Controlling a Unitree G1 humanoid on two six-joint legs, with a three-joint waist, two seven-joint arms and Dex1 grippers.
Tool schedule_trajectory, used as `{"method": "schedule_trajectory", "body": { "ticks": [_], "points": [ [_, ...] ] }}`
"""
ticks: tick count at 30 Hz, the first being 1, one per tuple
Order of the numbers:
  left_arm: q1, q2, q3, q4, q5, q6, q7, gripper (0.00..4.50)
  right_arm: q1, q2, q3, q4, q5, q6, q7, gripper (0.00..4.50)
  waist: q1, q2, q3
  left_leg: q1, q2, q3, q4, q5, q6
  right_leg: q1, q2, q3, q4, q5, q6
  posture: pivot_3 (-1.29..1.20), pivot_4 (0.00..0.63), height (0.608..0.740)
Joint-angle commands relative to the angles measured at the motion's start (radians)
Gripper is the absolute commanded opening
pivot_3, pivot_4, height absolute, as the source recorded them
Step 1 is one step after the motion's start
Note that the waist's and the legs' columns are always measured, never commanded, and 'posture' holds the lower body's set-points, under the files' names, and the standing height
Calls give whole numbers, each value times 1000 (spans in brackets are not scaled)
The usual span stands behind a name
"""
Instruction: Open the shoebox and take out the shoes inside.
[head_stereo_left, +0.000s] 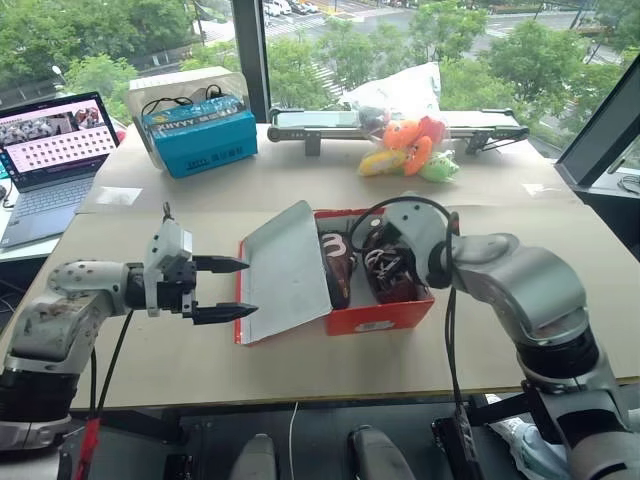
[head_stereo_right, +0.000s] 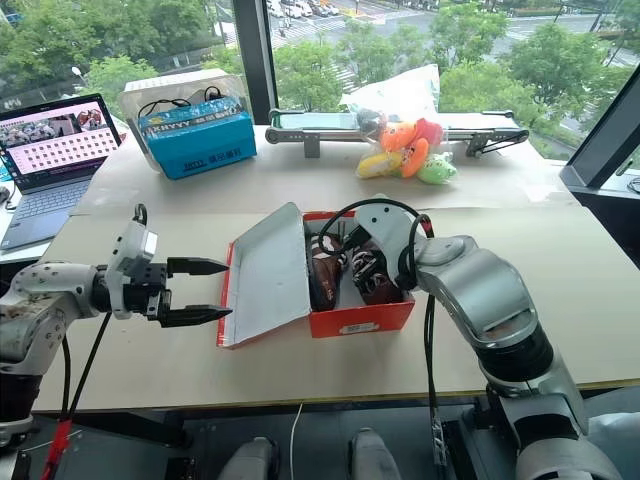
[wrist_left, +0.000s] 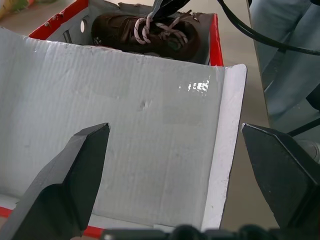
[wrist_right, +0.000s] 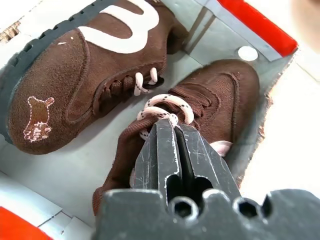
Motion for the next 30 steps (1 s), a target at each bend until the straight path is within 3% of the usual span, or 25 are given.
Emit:
{"method": "schedule_trajectory", "body": {
  "ticks": [1, 8, 17, 30],
  "points": [
    [-25, 4, 5, 0, 5, -19, -6, 4500, -42, 27, -108, -44, 33, -21, 16, 84, -1, 0, 0, 0, 0, 0, 0, 0, 0, 0, 0, 0, 0, 0, 0, 0, 150, 706],
    [-38, -1, 1, 15, 18, -24, -12, 4500, -81, 64, -226, -24, 74, -8, 24, 84, 0, 1, 1, 0, 0, 0, 0, 0, 0, 0, 0, 0, 0, 0, 0, 0, 150, 706],
    [-42, -4, 0, 20, 22, -25, -15, 4500, -171, 17, -361, 69, 89, -30, 18, 84, 0, 3, 2, 0, 0, 0, 0, 0, 0, 0, 0, 0, 0, 0, 0, 0, 150, 706],
    [-50, -5, -9, 18, 20, -15, -15, 4500, -231, -211, -279, 416, 19, -336, 89, 84, -2, 5, 3, 0, 0, 1, 0, 0, 0, 0, 0, 0, 0, 0, 0, 0, 150, 706]
  ]
}}
